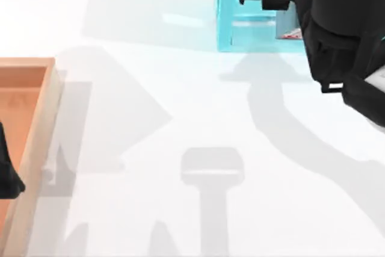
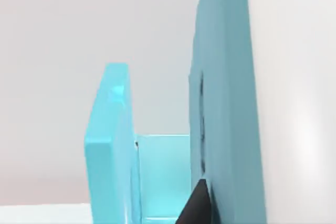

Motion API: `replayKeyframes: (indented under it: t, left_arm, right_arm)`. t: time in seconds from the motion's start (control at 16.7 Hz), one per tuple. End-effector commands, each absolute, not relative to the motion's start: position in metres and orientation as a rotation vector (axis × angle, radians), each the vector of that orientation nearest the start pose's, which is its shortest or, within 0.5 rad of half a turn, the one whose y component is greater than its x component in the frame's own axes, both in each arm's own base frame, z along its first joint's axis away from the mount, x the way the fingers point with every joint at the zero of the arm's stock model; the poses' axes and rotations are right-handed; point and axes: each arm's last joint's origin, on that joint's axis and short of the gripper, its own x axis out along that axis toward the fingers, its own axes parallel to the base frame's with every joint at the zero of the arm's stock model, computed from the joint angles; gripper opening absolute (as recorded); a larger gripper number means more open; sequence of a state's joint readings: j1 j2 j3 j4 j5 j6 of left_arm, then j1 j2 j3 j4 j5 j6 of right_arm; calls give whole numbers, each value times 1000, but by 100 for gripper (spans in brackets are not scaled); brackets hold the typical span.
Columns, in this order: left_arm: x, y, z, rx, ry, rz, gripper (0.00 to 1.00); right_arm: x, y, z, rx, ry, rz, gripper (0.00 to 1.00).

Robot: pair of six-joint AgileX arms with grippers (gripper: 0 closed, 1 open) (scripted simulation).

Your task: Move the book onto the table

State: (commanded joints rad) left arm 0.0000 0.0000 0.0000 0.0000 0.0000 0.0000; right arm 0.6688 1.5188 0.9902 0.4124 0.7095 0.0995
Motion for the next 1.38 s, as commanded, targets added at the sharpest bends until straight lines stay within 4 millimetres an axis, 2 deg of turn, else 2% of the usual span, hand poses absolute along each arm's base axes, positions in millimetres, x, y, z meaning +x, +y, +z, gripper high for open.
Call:
replayKeyframes:
  t: [0.12,0.42,0.66,0.96,1.2,1.38]
  left_arm:
    - [106,-1,160,0,0,0,100]
    - [106,-1,160,0,0,0,100]
    - [106,-1,160,0,0,0,100]
    - [106,-1,160,0,0,0,100]
    - [106,-1,160,0,0,0,100]
    - [106,-1,160,0,0,0,100]
  right_arm:
    - [273,199,279,8,95,-36,0]
    - [275,199,277,4,100,-39,0]
    - [270,221,260,-145,131,-17,0]
    - [241,275,211,-633,191,76,0]
    - [200,313,170,-1099,183,187,0]
    - [170,330,147,-1370,148,257,0]
